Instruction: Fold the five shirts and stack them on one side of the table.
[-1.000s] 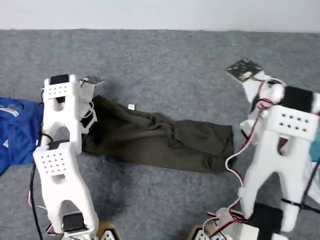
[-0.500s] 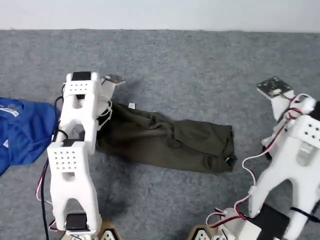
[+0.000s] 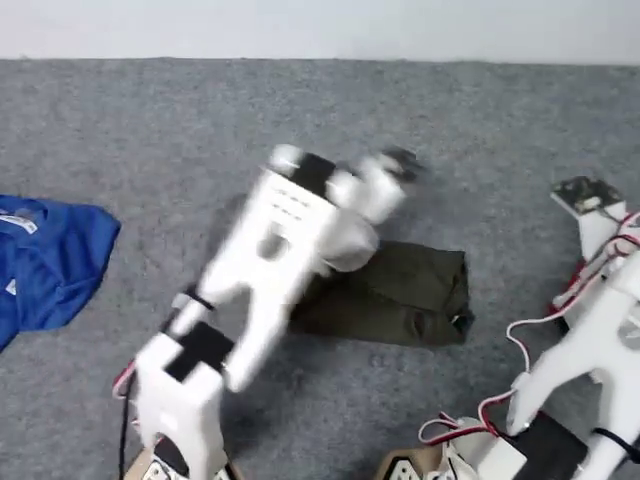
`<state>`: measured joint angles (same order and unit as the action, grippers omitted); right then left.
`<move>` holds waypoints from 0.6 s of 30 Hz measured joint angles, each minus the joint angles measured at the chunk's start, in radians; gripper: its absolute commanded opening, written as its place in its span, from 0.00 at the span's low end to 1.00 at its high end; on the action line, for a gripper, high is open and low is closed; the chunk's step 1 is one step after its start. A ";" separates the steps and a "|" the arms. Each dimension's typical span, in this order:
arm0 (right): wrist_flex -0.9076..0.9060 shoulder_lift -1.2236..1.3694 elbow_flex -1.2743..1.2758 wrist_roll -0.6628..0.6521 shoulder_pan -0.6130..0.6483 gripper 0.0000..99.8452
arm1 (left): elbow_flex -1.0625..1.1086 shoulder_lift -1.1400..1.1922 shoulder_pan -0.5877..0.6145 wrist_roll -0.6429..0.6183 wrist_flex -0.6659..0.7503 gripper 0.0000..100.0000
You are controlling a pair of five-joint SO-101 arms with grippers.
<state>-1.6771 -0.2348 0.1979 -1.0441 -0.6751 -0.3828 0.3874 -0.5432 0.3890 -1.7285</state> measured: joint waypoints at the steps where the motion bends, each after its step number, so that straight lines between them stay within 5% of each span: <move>1: 0.002 0.000 0.018 -0.015 -0.014 0.17 | 0.000 0.000 -0.058 -0.025 0.000 0.01; 7: 0.029 0.000 0.071 -0.074 -0.101 0.17 | -0.203 0.129 -0.236 -0.117 0.000 0.02; 13: 0.038 0.000 0.071 -0.121 -0.135 0.17 | -0.499 0.348 -0.269 -0.218 -0.003 0.17; 18: 0.041 0.000 0.071 -0.109 -0.135 0.17 | -0.661 0.399 -0.285 -0.342 -0.003 0.17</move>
<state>-1.6356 -0.2348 0.2685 -1.1531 -0.8101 -1.0441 0.7864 -0.8286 0.0468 -1.7315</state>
